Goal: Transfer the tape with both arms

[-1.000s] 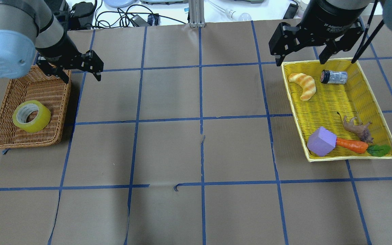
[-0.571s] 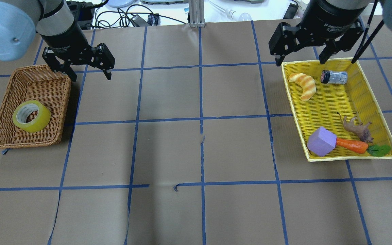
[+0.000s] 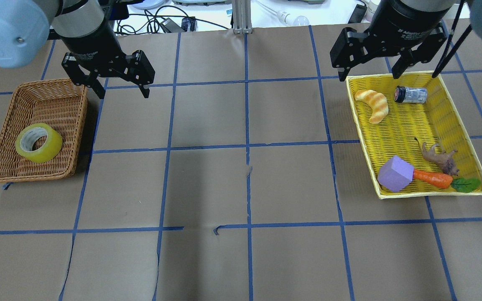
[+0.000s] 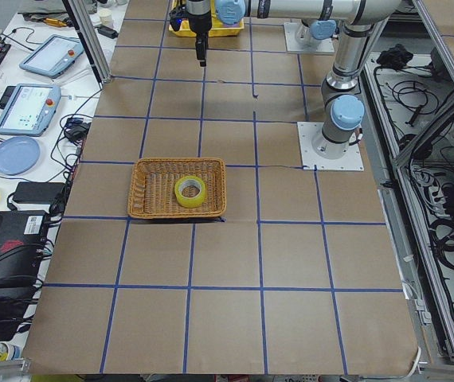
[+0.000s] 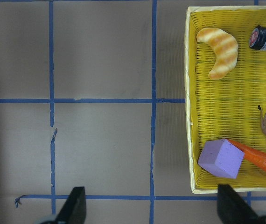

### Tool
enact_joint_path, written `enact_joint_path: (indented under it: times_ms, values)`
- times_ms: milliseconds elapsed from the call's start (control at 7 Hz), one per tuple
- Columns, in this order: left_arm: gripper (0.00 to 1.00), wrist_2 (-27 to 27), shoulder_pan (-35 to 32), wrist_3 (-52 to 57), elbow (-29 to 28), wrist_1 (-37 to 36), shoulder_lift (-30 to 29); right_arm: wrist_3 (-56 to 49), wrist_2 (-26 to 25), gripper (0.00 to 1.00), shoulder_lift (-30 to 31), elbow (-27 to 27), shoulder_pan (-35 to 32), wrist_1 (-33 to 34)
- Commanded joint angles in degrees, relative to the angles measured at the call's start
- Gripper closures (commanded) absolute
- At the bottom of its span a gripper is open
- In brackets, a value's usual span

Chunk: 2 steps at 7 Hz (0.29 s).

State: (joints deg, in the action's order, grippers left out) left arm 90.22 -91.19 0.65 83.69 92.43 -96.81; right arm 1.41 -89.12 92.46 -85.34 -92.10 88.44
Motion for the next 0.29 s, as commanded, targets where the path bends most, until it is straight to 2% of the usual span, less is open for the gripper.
enact_joint_path:
  times_ms: [0,143]
  values:
    - [0.0,0.0,0.1,0.5,0.1,-0.1,0.0,0.0,0.0,0.0,0.0,0.0,0.1,0.1]
    - [0.0,0.0,0.1,0.6,0.1,-0.1,0.0,0.0,0.0,0.0,0.0,0.0,0.1,0.0]
